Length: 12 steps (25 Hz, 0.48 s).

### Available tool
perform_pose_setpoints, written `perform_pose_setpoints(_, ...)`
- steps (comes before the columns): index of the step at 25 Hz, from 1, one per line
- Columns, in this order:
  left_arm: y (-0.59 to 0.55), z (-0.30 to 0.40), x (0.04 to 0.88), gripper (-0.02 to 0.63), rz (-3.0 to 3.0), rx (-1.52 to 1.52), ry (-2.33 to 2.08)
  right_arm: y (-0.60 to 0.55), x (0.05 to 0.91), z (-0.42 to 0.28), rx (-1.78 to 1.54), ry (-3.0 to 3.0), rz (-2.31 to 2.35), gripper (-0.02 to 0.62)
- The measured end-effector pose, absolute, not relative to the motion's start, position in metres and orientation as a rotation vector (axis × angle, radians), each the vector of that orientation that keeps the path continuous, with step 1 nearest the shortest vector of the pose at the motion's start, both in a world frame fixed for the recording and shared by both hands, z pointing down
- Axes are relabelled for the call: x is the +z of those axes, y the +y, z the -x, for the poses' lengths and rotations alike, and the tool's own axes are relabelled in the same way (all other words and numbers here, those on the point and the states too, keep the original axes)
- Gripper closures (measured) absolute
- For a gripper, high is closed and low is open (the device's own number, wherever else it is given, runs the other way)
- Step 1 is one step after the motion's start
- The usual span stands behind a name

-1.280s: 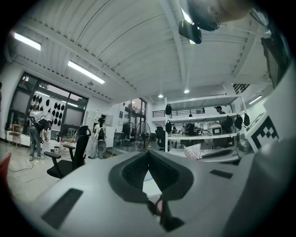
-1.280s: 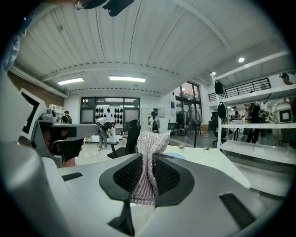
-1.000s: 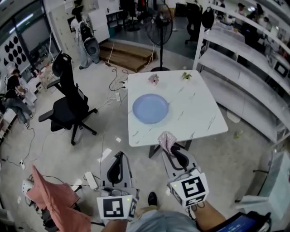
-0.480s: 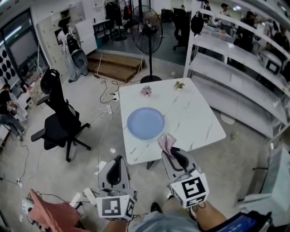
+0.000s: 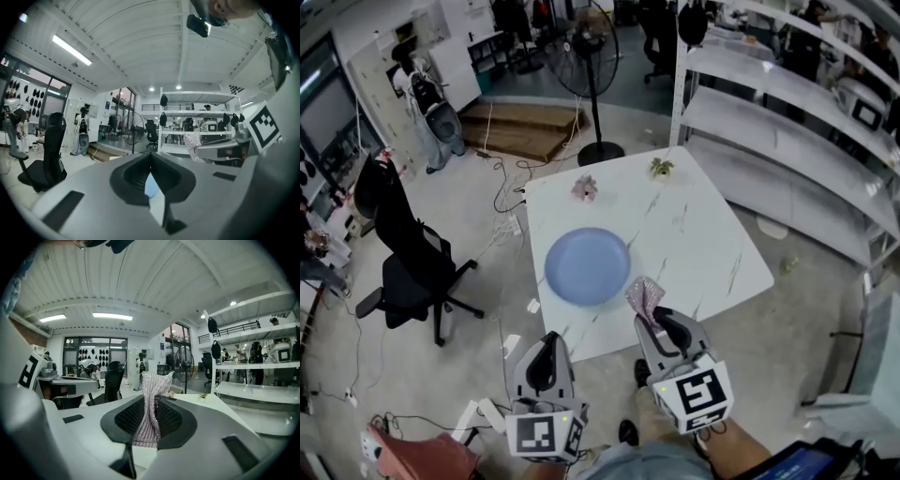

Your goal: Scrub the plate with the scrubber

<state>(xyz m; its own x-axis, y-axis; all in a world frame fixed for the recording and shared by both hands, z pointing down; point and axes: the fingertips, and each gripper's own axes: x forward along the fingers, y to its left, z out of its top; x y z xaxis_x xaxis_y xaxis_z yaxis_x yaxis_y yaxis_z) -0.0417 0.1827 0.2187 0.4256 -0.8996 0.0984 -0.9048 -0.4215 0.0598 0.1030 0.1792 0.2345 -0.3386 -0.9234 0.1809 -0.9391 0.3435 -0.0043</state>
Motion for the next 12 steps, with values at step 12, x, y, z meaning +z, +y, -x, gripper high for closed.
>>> perform_pose_setpoints(12,0.057,0.004,0.218,0.6,-2.477,0.203,-1.723,0.039,0.253,-0.131,0.316,-2.538,-1.58,0.506)
